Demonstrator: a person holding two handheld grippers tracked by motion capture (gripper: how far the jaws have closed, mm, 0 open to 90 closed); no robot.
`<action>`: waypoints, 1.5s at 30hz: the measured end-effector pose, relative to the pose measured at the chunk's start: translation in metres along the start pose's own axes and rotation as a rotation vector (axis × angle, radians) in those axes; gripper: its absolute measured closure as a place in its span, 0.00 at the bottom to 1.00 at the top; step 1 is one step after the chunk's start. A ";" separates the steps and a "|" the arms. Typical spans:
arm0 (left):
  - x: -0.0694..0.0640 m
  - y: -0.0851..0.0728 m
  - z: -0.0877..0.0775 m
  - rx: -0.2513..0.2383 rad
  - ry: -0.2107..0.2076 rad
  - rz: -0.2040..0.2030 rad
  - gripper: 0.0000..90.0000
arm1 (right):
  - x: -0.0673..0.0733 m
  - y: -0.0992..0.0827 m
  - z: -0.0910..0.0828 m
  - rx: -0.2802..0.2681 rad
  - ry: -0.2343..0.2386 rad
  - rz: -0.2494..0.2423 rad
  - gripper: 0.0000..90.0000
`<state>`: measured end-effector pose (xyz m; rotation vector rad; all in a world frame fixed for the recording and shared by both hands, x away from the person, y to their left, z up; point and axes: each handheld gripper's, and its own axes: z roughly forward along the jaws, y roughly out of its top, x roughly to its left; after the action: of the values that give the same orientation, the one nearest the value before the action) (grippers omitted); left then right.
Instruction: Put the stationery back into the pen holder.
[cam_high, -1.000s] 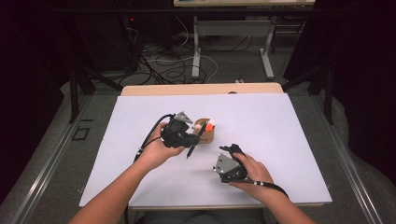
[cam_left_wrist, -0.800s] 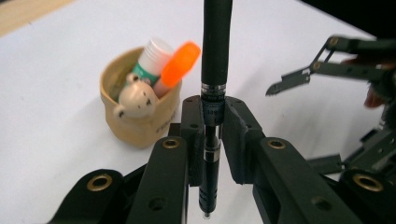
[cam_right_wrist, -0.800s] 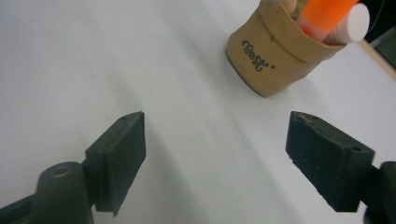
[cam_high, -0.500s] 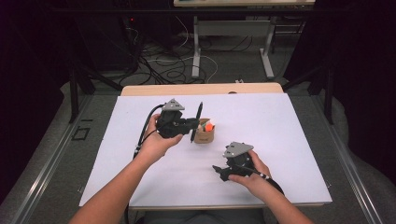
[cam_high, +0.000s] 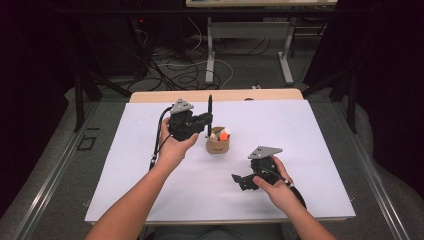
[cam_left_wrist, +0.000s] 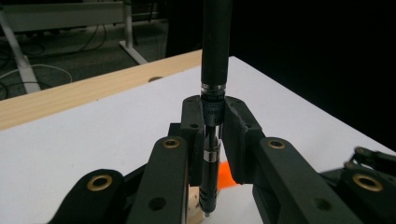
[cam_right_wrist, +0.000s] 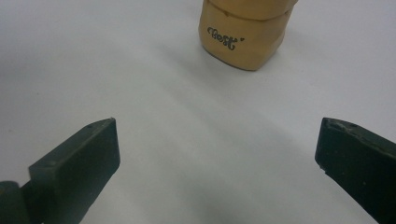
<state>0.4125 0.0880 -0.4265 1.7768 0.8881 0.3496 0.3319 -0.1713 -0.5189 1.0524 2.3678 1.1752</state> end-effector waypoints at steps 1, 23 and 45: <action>0.000 0.000 0.003 -0.013 0.010 -0.013 0.88 | 0.000 0.000 0.000 -0.003 -0.003 0.000 0.00; -0.003 -0.016 0.041 -0.008 0.049 -0.074 0.88 | 0.004 -0.002 0.002 0.027 0.032 0.004 0.00; -0.014 -0.046 0.052 -0.003 0.092 -0.026 0.88 | 0.006 -0.004 0.007 0.047 0.045 -0.013 0.00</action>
<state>0.4171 0.0496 -0.4861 1.7564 0.9739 0.4184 0.3295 -0.1650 -0.5262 1.0346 2.4441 1.1557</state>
